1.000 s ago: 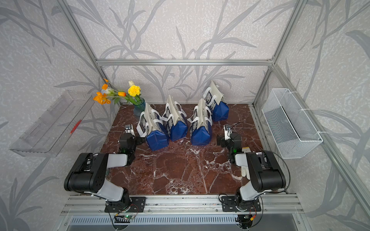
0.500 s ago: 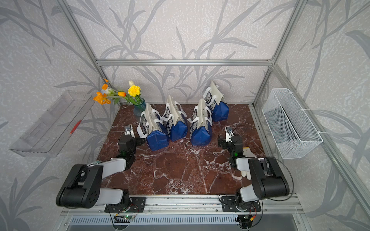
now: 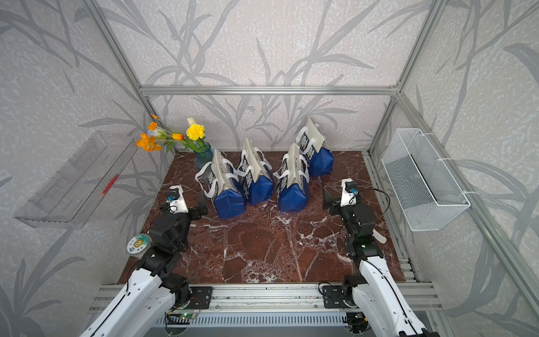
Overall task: Open the takeout bag
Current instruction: Adjust the takeout bag at the center of the board.
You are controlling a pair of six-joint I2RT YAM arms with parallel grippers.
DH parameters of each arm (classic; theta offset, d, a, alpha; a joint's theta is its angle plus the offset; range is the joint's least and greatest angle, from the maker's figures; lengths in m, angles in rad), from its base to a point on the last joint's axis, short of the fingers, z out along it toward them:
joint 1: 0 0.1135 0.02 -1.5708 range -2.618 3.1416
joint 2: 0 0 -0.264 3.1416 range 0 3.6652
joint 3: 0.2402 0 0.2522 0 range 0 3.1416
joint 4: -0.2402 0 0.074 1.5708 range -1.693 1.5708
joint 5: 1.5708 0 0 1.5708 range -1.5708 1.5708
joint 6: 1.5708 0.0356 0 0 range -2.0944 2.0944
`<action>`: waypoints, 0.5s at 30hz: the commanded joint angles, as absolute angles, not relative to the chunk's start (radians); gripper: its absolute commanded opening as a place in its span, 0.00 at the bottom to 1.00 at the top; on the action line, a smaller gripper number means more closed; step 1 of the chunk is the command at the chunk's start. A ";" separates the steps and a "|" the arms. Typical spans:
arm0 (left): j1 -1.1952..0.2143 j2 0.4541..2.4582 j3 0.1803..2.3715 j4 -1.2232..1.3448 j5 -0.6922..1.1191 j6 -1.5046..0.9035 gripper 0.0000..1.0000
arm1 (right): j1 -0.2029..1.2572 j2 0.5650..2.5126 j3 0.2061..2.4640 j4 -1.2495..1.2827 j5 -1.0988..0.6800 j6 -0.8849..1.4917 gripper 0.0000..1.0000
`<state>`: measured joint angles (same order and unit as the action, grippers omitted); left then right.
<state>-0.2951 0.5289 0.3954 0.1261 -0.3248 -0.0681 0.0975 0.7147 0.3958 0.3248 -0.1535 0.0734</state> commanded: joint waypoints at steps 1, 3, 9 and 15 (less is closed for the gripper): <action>-0.307 0.449 0.450 -0.064 -0.256 -0.118 1.00 | 0.104 0.698 0.432 0.230 -0.305 0.123 0.92; -0.307 0.402 0.486 -0.152 -0.257 -0.146 1.00 | 0.106 0.702 0.464 0.199 -0.349 0.130 0.91; -0.307 0.321 0.584 -0.370 -0.298 -0.296 1.00 | 0.122 0.731 0.580 0.076 -0.436 0.128 0.89; -0.307 0.496 0.615 -0.321 -0.037 -0.306 1.00 | 0.152 0.715 0.645 0.009 -0.449 0.093 0.90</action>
<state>-0.3042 0.4072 0.5961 -0.2935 -0.1947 -0.2806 0.1402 0.7284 0.6060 0.0753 -0.4210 0.1116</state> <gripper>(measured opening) 0.992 0.895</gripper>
